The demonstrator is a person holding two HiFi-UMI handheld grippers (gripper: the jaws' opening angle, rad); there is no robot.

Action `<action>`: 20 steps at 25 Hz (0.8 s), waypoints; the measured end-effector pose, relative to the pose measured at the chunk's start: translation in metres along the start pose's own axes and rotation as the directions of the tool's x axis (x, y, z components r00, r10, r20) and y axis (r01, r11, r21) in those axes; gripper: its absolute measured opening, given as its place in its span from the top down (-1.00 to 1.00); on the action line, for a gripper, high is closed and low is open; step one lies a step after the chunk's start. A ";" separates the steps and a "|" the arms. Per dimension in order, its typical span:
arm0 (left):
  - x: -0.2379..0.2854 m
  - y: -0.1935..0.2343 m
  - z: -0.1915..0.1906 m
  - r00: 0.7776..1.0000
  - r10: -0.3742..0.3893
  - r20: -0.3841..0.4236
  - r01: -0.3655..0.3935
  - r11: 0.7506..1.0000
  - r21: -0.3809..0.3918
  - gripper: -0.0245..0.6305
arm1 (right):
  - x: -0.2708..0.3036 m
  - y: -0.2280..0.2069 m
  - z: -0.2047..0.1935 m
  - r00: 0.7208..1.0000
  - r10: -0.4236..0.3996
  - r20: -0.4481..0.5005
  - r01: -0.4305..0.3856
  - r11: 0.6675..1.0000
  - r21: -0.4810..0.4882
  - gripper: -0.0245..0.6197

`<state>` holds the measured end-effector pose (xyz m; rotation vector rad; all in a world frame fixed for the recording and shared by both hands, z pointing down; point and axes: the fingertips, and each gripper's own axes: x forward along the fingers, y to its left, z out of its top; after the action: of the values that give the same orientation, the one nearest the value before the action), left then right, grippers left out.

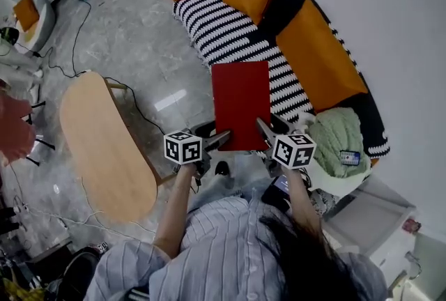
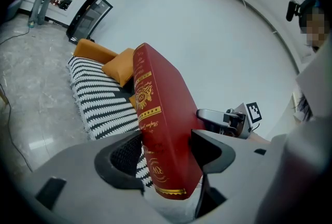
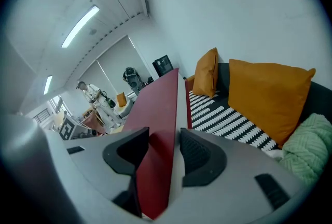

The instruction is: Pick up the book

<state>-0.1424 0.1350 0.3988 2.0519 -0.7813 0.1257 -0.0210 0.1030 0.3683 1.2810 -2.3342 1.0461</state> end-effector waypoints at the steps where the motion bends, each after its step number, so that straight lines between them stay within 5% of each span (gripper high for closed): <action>1: -0.005 -0.002 -0.002 1.000 -0.003 0.001 0.003 1.000 0.001 -0.01 | -0.003 0.005 -0.002 1.000 -0.002 0.006 0.002 1.000 0.001 0.31; 20: -0.063 -0.035 -0.050 0.998 -0.062 0.011 0.062 0.998 -0.011 -0.01 | -0.058 0.058 -0.049 0.998 -0.060 0.028 0.060 0.998 0.006 0.32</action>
<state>-0.1626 0.2185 0.3791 2.0649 -0.7229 0.0750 -0.0399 0.1931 0.3442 1.3670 -2.3000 1.0223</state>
